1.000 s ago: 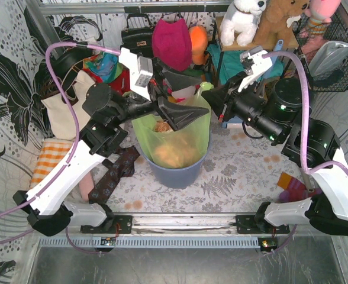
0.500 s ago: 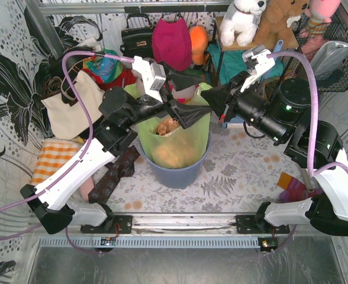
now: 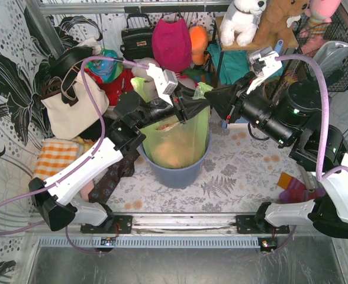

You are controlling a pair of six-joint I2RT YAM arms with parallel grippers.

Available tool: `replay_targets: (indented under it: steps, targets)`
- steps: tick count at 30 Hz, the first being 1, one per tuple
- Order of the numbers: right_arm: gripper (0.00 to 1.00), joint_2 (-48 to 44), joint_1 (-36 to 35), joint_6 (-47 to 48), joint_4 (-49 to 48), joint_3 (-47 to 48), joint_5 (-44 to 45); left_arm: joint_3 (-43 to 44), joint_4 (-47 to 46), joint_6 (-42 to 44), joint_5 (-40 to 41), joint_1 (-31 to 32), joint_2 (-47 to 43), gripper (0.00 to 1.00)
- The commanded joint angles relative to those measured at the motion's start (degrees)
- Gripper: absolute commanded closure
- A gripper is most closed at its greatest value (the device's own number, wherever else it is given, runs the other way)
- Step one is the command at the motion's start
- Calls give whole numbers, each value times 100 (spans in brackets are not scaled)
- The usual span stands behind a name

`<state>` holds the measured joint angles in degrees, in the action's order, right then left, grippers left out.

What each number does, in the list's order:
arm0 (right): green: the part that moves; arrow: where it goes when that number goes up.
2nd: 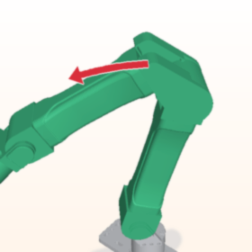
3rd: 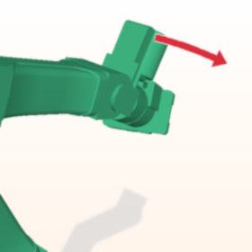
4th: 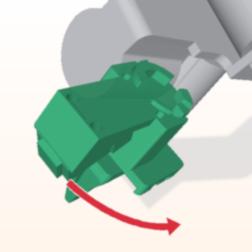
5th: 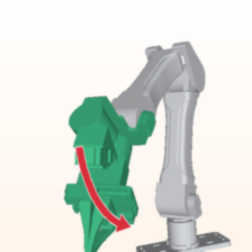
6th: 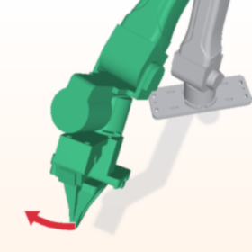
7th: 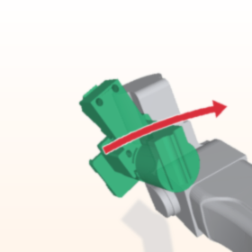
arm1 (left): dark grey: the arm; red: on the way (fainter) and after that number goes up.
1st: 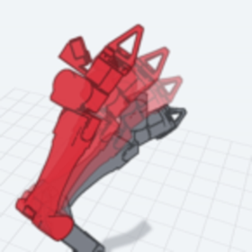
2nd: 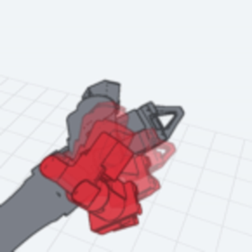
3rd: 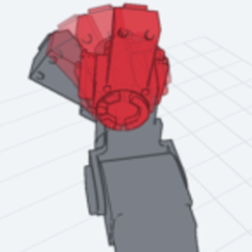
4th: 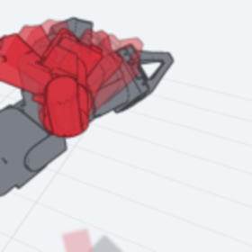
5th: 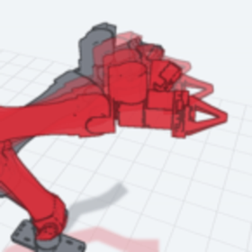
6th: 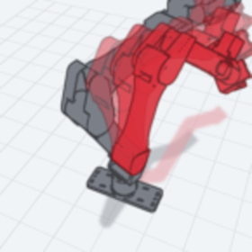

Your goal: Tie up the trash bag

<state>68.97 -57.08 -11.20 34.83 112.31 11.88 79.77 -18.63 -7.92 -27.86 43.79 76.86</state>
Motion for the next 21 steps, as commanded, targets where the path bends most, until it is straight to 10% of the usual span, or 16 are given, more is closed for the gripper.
replay_targets:
  steps: [1,4,9,21]
  targets:
    - [72,-70,7,81,-107,113,226,-226,-636,-78,210,-2,-99,81]
    - [47,-72,10,112,-44,239,406,-264,-661,-82,198,-3,-125,85]
    - [35,273,7,311,192,778,398,-309,-690,-90,29,-2,-161,86]
    - [51,1338,20,399,1223,2233,215,-443,-878,-176,-173,-2,-259,85]
